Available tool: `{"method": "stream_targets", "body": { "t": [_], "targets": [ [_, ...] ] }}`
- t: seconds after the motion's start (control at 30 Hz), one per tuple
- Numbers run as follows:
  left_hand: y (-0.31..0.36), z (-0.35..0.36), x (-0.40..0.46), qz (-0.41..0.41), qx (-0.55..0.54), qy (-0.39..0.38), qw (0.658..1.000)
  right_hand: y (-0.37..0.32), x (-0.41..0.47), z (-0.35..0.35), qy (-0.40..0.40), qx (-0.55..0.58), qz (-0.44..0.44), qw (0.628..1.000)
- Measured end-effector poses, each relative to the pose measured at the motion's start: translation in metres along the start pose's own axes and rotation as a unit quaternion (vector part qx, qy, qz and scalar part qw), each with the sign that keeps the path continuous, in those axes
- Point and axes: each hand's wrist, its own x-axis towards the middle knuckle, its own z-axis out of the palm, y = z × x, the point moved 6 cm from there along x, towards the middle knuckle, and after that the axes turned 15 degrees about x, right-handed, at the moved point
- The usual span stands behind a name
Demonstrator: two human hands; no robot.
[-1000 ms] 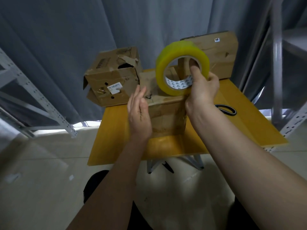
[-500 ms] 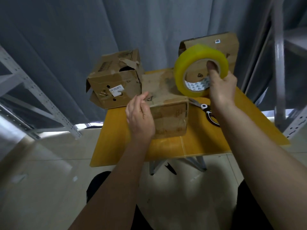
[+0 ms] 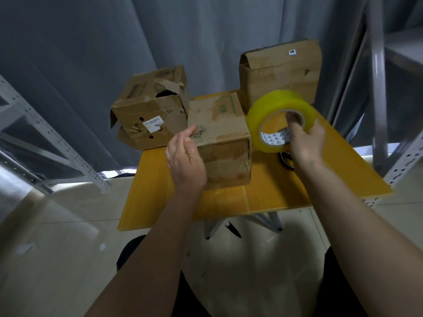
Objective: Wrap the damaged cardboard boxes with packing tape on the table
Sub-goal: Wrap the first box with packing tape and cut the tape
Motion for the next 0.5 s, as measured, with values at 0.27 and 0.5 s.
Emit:
{"method": "stream_targets", "body": {
  "t": [0.27,0.5],
  "targets": [
    [0.036,-0.018,0.012,0.124,0.226,-0.028,0.966,0.039,-0.015,-0.007,0.019,0.046,0.161,0.986],
    [0.065,0.015,0.017,0.054,0.456,-0.274,0.845,0.067,-0.057,0.026,0.041,0.287,0.361,0.887]
  ]
}}
